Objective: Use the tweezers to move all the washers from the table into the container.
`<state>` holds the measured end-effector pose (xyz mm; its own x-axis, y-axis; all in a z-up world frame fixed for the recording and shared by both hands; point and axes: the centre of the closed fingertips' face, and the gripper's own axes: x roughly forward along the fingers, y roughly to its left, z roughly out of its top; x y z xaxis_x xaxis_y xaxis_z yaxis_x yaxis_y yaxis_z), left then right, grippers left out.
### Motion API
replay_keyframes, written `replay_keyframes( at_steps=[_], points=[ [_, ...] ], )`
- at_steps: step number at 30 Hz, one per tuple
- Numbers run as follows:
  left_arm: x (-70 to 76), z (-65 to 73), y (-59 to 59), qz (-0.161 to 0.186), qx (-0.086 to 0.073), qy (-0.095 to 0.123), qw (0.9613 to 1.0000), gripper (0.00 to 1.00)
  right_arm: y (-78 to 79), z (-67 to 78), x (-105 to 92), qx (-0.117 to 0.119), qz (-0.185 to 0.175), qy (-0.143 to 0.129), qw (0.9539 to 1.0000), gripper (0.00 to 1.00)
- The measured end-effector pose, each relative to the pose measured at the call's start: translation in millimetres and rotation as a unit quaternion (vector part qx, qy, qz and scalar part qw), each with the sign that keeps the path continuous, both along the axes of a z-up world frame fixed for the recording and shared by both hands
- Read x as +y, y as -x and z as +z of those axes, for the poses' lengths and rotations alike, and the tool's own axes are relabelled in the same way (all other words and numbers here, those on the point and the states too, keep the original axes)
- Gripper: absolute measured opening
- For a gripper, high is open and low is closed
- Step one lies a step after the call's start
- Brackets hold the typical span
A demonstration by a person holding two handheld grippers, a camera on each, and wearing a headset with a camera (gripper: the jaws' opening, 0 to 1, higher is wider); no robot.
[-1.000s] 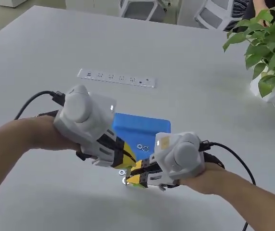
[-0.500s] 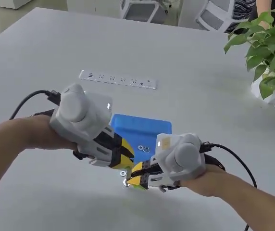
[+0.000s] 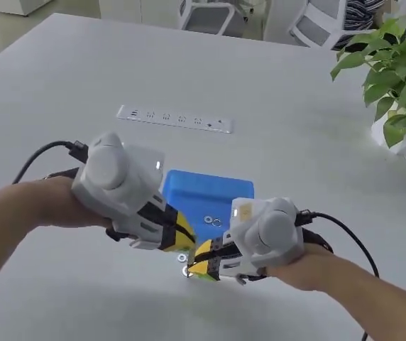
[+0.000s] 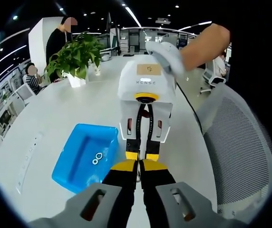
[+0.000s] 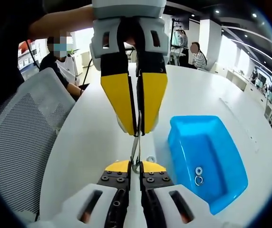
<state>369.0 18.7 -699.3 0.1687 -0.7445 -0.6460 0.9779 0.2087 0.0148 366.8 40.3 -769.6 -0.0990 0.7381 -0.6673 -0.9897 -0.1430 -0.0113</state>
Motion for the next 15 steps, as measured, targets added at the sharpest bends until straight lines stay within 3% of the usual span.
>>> replay_keyframes(
  at_steps=[10, 15],
  points=[
    [1.0, 2.7, -1.6, 0.006, -0.003, 0.001, 1.0, 0.1, 0.0, 0.0, 0.1, -0.001, 0.002, 0.002, 1.0, 0.07],
    [-2.6, 2.3, 0.2, 0.0, -0.001, 0.003, 1.0, 0.06, -0.7, -0.1, -0.6, -0.003, 0.003, 0.004, 1.0, 0.07]
  ],
)
